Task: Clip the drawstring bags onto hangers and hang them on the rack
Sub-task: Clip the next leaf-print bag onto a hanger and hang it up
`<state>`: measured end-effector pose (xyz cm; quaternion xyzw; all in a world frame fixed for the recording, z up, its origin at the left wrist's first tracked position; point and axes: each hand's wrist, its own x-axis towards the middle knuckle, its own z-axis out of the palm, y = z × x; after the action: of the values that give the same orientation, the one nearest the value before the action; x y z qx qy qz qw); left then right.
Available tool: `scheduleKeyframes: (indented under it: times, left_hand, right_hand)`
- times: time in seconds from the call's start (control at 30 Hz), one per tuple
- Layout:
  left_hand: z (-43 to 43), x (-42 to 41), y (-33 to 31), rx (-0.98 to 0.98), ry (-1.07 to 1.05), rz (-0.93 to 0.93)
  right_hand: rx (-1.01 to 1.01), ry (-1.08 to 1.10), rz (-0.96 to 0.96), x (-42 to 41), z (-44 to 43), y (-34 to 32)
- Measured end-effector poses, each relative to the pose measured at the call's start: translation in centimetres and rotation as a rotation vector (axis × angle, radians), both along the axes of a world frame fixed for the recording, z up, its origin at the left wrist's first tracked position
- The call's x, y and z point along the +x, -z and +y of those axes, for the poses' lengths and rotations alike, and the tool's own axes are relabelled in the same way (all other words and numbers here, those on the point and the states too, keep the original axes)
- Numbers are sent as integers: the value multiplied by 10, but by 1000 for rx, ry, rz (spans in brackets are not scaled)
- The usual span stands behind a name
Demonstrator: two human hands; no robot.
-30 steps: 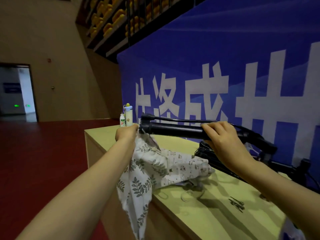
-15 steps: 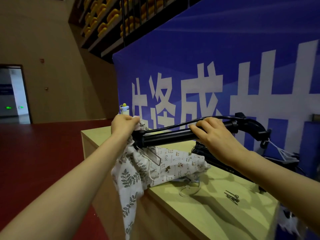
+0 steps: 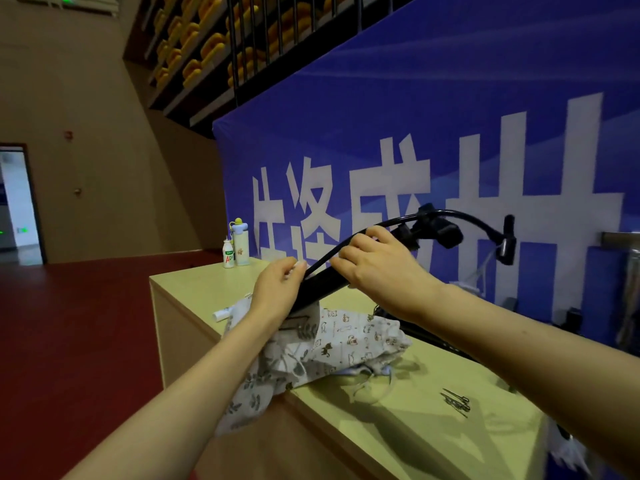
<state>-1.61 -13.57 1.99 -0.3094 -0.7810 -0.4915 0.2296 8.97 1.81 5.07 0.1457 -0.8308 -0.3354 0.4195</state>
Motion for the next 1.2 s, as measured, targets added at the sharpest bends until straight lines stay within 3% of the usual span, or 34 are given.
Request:
scheduleKeyframes:
  times: [0.13,0.27,0.37,0.43,0.5,0.53,0.63,0.73,0.9,1.0,1.2]
  left_hand:
    - [4,7,-3,-21,132,40]
    - [-2,10,-1,-192,279,-22]
    - [-3,9,2,-130,267,21]
    - [-3,10,1,-31,222,39]
    - [-3,9,0,46,177,47]
    - [-3,8,-1,93,168,40]
    - [-2,9,-3,260,179,-43]
    - [-1,9,-7,322,194,-76]
    - [-14,7,-14,360,187,-114]
    - [-17,2,-16,421,181,-178]
    - [-12,1,-5,441,156,-247]
  right_hand:
    - [11,10,-51,-2,-9,-7]
    - [-15,-35,-119,-5,-14,-16]
    - [-41,-114,-81,-7,-14,-16]
    - [-241,-227,86,-7,-14,-6]
    - [-629,-330,193,-2,-21,11]
    - [-849,-326,121,0,-25,20]
    - [-1320,-140,-390,-10,-37,46]
    - [-1406,-103,-509,-32,-43,61]
    - [-1820,-453,-511,-41,-44,53]
    - [-1954,-605,-522,-37,-48,43]
    - [-2220,-623,-687,-36,-44,41]
